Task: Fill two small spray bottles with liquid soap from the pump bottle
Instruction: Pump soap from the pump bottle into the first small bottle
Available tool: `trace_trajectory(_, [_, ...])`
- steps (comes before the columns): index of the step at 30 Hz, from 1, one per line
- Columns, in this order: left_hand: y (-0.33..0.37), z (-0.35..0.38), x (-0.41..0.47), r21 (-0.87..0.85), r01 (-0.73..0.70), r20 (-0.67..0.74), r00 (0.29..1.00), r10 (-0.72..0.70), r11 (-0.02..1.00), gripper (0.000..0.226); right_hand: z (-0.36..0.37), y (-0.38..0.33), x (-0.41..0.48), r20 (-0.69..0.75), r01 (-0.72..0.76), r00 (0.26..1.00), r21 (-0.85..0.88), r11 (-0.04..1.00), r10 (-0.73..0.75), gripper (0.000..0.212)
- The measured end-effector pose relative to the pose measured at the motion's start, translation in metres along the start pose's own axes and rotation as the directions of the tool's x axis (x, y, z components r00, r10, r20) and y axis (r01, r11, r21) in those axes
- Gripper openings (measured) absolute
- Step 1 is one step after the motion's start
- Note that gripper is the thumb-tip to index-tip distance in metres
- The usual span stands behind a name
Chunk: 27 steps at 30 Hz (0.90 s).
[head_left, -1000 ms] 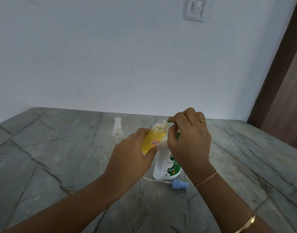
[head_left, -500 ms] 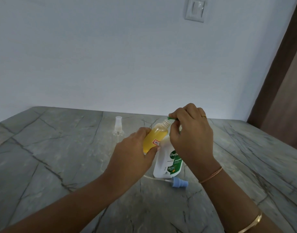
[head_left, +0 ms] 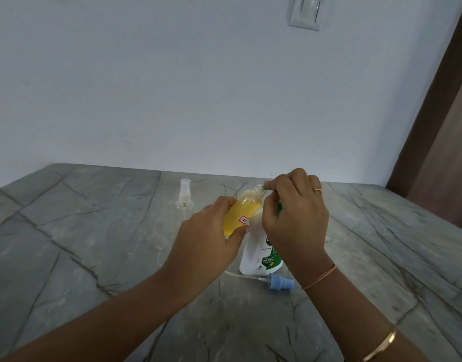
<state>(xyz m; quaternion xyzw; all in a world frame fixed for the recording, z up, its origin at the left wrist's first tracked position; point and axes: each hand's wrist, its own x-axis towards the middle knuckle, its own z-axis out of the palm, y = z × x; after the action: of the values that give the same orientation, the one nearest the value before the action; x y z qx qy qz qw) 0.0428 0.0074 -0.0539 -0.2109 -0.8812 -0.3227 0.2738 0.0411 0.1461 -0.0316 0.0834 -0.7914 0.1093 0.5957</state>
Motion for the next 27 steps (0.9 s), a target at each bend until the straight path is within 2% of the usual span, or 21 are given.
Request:
trace_trajectory(9, [0.000,0.002,-0.001,-0.006,-0.013,-0.009,1.000,0.013,1.000,0.049,-0.008,0.003,0.013,0.058,-0.020,0.998,0.023,1.000,0.018,0.025])
trace_trajectory(17, [-0.001,0.000,0.001,-0.013,-0.005,-0.015,1.000,0.005,1.000,0.050,-0.003,0.001,0.006,0.012,0.009,1.000,0.007,1.000,-0.009,0.018])
trace_trajectory(27, [0.000,0.001,0.000,-0.024,-0.011,-0.009,1.000,0.010,1.000,0.050,-0.005,0.000,0.008,0.054,0.011,0.998,-0.001,1.000,-0.011,0.020])
